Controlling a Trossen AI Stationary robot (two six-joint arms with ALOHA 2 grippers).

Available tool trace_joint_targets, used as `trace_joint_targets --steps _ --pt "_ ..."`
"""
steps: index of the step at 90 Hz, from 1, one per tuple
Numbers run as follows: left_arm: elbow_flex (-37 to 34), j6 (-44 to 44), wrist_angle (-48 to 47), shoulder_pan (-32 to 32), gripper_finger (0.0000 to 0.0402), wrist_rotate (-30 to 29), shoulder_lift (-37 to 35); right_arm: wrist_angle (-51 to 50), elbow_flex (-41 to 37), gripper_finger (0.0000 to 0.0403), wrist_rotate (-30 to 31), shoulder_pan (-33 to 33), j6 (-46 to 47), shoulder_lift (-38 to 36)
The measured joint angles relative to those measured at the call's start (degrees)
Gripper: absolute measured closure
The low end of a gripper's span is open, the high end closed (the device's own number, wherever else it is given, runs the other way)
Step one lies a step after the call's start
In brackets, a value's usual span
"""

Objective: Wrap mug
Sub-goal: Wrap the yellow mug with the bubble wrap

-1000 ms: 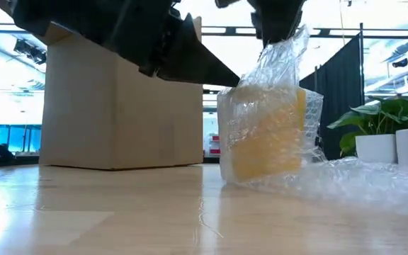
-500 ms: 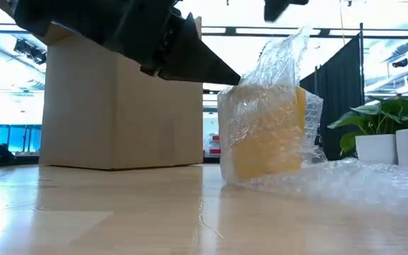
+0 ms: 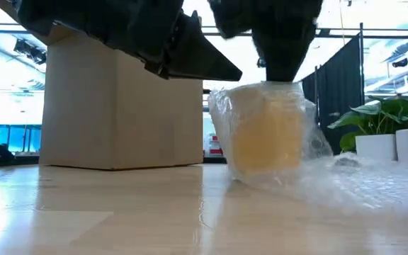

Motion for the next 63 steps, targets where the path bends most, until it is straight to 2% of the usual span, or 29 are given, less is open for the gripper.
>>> trace_joint_targets --steps 14,27,43,55,63 --pt "0.0 1.11 -7.17 -1.36 0.0353 -2.78 -2.92 5.18 -4.35 0.0403 -0.23 -3.93 -5.7 -0.25" --pt "0.0 0.7 -17.18 -3.38 0.0353 -8.3 -7.12 14.75 -10.19 0.0403 -5.13 -5.84 -11.59 -0.57" --pt "-0.5 -6.87 -29.47 -2.45 0.0353 -9.71 -8.91 18.03 -12.5 0.0403 -9.29 -6.42 -16.56 -0.57" --pt "-4.38 -13.6 -29.41 3.08 0.0353 -9.23 -8.44 16.35 -10.62 0.0403 -9.75 -5.59 -21.18 -0.23" --pt "-6.58 -13.88 -22.82 7.78 0.0353 -4.08 -8.34 15.55 -9.24 0.0403 -10.13 -5.01 -25.18 -0.3"
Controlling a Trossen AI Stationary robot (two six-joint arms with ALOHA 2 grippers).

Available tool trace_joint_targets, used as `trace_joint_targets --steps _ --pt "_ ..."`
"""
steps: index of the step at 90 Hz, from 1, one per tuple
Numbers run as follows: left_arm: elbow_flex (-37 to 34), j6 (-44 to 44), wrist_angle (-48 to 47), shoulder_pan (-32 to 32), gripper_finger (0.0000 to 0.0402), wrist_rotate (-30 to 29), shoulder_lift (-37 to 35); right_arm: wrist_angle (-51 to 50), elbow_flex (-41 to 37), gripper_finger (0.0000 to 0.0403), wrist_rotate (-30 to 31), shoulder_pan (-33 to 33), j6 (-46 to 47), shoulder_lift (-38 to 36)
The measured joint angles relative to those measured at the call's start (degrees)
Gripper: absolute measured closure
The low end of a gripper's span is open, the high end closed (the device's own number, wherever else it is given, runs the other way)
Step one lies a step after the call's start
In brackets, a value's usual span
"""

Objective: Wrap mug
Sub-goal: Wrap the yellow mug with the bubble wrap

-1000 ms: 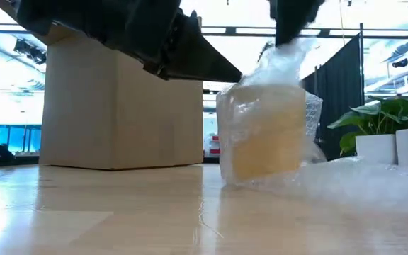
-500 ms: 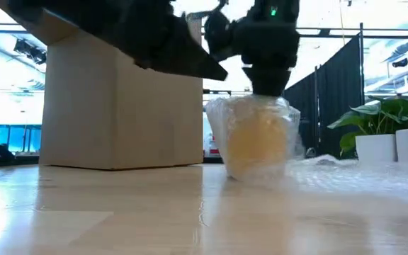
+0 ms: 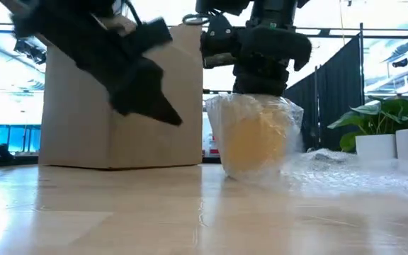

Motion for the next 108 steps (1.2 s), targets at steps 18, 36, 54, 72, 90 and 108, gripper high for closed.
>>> trace_joint_targets --steps 18,36,54,72,90,108 --pt "-0.36 10.11 16.51 6.44 0.0353 14.34 0.6 -0.89 0.82 0.0403 -0.59 0.13 -6.48 -1.33" --pt "-0.34 12.51 19.77 7.03 0.0353 16.22 0.74 -3.6 0.8 0.0403 -0.29 0.06 -7.8 -4.67" --pt "-0.34 12.16 19.66 6.99 0.0353 16.21 0.76 -4.81 0.85 0.0403 0.14 0.06 -7.87 -8.09" --pt "-0.34 12.11 19.79 6.99 0.0353 16.21 0.76 -3.39 0.96 0.0403 8.37 0.06 -8.83 -10.6" --pt "-0.34 11.82 20.27 6.97 0.0353 16.21 0.79 2.16 -1.68 0.0403 8.3 -1.63 -10.61 -7.7" --pt "-0.42 10.84 19.9 6.85 0.0353 17.08 0.8 3.36 -2.71 0.0403 6.58 -2.69 -11.19 -1.96"
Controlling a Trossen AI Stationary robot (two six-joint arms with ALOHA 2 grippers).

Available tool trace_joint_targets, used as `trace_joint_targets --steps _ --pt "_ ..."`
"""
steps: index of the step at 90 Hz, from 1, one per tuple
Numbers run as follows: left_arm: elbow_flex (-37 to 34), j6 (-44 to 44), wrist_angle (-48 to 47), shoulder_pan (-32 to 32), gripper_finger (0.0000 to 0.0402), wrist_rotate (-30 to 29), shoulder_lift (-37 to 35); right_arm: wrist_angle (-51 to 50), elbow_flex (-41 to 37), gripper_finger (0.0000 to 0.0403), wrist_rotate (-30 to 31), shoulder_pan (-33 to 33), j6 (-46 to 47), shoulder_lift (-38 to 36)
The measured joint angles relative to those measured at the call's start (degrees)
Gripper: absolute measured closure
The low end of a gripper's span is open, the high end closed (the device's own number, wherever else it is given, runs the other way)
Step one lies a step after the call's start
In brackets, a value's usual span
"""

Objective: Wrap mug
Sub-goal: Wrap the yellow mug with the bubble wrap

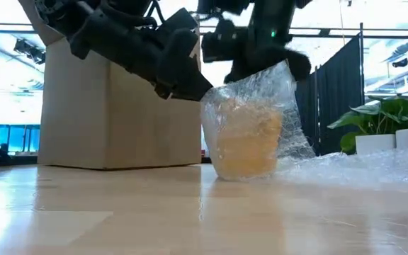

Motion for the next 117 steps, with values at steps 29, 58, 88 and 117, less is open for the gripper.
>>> trace_joint_targets --steps 29,58,88,117 --pt "0.14 -0.03 2.12 -0.01 0.0353 3.54 0.36 -1.76 -0.29 0.0403 0.32 -0.02 -1.46 -3.1" --pt "0.16 -0.01 2.1 0.1 0.0353 3.39 0.71 -3.49 -0.24 0.0403 1.85 1.24 2.07 -13.39" --pt "0.14 0.32 2.89 0.1 0.0353 3.13 0.71 4.93 -1.68 0.0403 -8.1 6.55 3.41 -10.97" --pt "0.14 0.05 1.92 0.08 0.0353 3.13 0.69 1.03 -1.63 0.0403 -0.5 3.35 4.05 -8.88"
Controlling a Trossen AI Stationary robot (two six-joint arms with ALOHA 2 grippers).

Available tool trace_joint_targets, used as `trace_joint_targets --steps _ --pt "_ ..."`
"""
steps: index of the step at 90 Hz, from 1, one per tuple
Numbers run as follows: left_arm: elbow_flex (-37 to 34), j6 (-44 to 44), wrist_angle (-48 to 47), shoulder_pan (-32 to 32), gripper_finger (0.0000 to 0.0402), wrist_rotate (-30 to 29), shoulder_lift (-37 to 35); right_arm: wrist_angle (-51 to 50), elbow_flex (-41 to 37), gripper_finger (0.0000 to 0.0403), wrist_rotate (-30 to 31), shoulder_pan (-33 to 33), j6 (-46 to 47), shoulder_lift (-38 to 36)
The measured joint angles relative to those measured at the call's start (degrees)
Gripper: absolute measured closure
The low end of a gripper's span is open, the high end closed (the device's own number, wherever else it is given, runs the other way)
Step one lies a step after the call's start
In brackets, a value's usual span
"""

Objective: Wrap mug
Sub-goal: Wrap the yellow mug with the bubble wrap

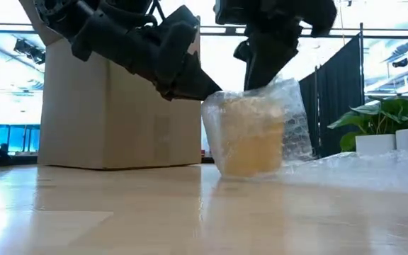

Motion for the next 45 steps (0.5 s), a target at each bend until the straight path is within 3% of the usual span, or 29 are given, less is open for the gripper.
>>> trace_joint_targets --steps 20,45 --pt "-0.02 0.11 0.59 0.0 0.0353 0.0 0.0 -0.57 -1.05 0.0403 0.26 -2.66 -1.26 -0.09" --pt "-0.02 -0.17 -4.71 -1.55 0.0353 0.51 -3.55 9.73 -10.98 0.0402 -0.44 -4.75 -1.75 -0.12"
